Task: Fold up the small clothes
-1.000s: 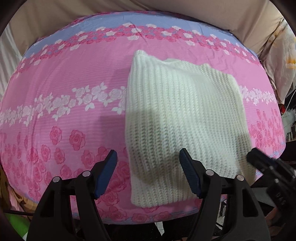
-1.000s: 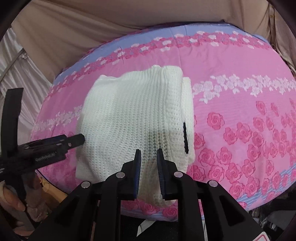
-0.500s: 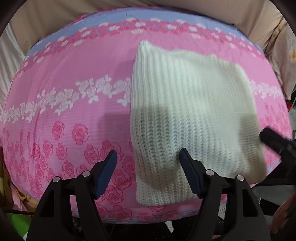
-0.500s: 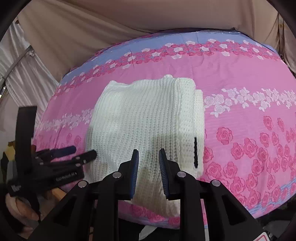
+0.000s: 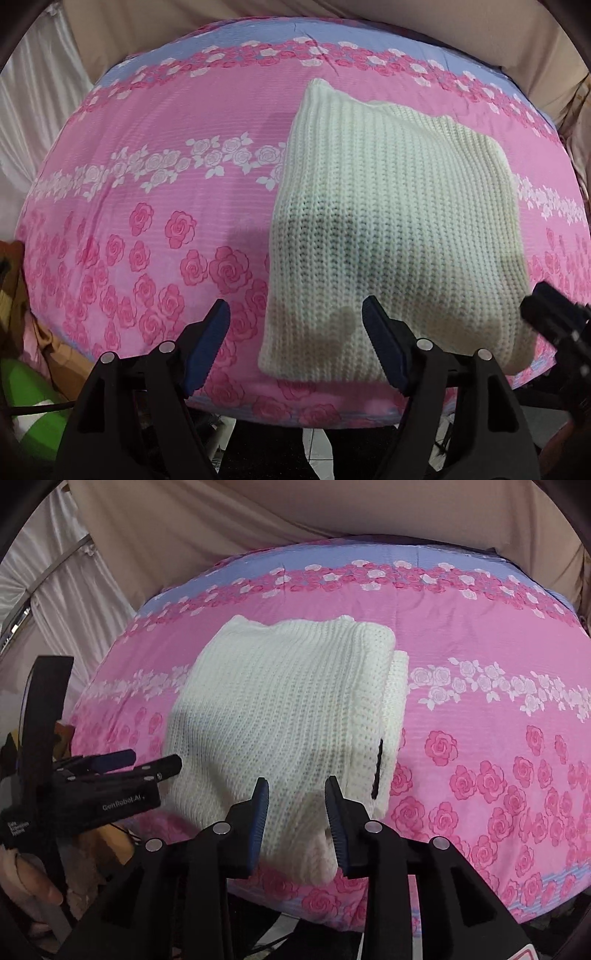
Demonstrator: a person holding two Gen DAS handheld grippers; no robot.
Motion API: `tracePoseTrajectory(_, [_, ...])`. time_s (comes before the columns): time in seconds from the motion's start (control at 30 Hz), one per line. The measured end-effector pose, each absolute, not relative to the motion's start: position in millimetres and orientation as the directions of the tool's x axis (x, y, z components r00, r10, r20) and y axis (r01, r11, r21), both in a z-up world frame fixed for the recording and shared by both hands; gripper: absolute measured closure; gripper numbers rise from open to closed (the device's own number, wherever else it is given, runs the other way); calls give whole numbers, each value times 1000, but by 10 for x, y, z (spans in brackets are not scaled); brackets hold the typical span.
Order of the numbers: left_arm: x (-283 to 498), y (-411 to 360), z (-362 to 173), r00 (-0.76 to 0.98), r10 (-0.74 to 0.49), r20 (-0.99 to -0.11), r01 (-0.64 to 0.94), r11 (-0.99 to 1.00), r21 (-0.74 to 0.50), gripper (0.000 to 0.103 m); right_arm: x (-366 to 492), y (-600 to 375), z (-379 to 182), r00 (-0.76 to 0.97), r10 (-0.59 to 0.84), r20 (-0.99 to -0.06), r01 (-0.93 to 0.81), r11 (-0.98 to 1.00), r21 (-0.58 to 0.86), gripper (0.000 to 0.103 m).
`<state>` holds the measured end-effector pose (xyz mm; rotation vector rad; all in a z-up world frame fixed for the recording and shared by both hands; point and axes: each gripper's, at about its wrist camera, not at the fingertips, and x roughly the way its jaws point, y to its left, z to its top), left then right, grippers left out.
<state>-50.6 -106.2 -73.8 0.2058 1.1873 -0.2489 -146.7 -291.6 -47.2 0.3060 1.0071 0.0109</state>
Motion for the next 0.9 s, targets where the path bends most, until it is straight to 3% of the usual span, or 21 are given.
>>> tracePoseTrajectory(0.13, [-581, -1079, -596, 416, -93, -905, 356, 932, 68, 31, -1701, -2914, -414, 582, 88, -809, 241, 931, 275, 57])
tracePoseTrajectory(0.27, [-596, -1076, -442, 456, -147, -878, 424, 903, 69, 31, -1905, -2865, -396, 592, 28, -805, 376, 875, 307, 57])
tracePoseTrajectory(0.33, [-629, -1057, -378, 475, -180, -861, 446, 893, 60, 31, -1979, -2773, -372, 594, -9, -805, 386, 880, 275, 49])
tracePoseTrajectory(0.47, [-698, -1018, -325, 490, -216, -844, 471, 881, 49, 31, -2089, -2677, -362, 586, -74, -807, 436, 868, 237, 46])
tracePoseTrajectory(0.6, [-790, -971, -277, 500, -254, -828, 484, 875, 24, 21, -2188, -2665, -326, 590, -134, -796, 477, 853, 210, 34])
tracePoseTrajectory(0.77, [-809, -918, -222, 506, -297, -810, 479, 877, -22, 20, -2119, -2863, -433, 577, -114, -809, 502, 831, 241, 33])
tracePoseTrajectory(0.9, [-671, -872, -303, 481, -277, -832, 449, 893, -37, 20, -1880, -3118, -563, 594, -13, -804, 501, 788, 357, 32])
